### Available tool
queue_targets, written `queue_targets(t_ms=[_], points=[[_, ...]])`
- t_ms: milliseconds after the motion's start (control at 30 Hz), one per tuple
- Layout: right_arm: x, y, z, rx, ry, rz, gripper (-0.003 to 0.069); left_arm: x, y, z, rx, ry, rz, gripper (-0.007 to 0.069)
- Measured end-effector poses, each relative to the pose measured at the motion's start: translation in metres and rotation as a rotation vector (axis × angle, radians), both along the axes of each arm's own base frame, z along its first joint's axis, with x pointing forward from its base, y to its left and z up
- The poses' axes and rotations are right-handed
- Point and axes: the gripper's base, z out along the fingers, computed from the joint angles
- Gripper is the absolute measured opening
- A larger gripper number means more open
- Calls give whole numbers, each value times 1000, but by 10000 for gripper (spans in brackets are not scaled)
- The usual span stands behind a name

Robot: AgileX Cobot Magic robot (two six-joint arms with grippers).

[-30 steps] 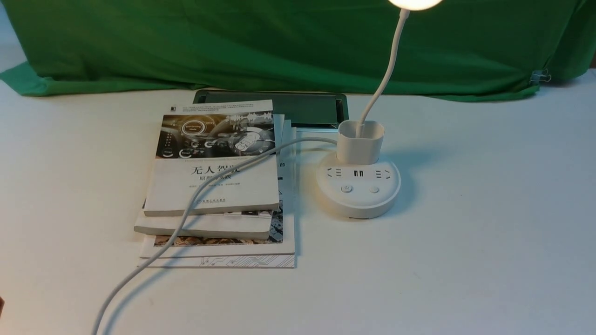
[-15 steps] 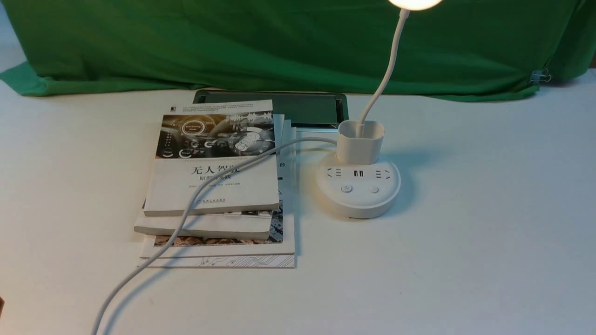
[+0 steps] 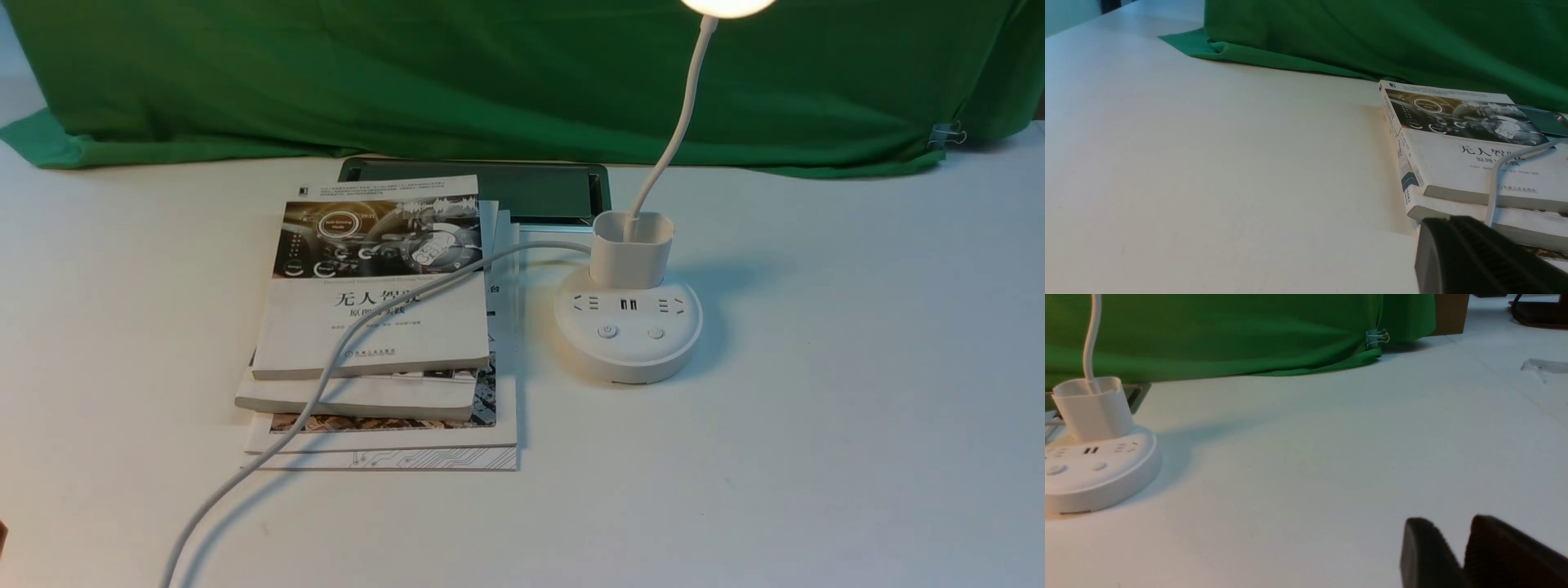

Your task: Turn on the desk lamp on the white desktop with your hand.

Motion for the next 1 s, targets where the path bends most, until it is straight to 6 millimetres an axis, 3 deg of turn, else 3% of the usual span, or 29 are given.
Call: queue_targets(t_ms=[1000], points=[[0, 0, 0, 2, 3, 0, 237, 0, 0, 0, -5, 0, 0, 21]])
